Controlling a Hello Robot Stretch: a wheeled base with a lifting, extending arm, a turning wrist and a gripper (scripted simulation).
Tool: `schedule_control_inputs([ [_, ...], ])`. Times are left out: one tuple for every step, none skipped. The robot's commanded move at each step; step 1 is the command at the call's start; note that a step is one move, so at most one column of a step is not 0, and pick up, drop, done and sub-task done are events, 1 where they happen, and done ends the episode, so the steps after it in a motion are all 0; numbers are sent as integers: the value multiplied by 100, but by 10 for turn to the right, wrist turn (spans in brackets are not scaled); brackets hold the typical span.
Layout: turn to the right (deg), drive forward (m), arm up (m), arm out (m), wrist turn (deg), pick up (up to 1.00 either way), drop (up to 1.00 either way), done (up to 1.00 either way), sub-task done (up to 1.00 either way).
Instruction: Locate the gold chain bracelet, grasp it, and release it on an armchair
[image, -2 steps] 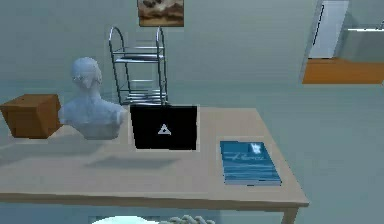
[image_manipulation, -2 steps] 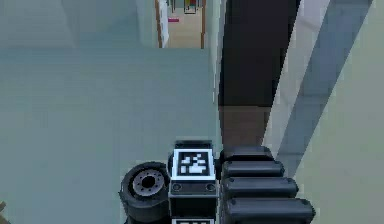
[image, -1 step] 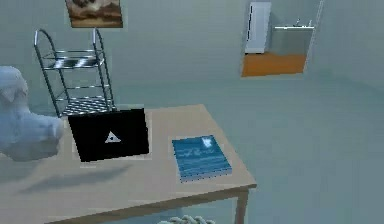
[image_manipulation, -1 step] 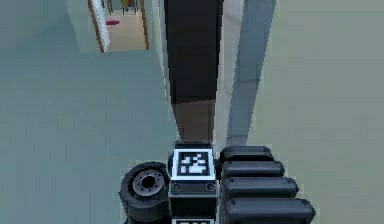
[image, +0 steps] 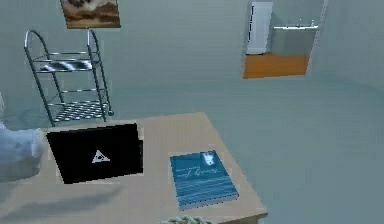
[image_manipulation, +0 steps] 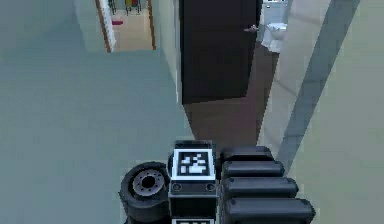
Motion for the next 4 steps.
schedule_control_inputs([
  [450, 0, 0, 0, 0, 0, 0, 0, 0],
  [180, 0, 0, 0, 0, 0, 0, 0, 0],
  [0, 70, 0, 0, 0, 0, 0, 0, 0],
  [-450, 0, 0, 0, 0, 0, 0, 0, 0],
])
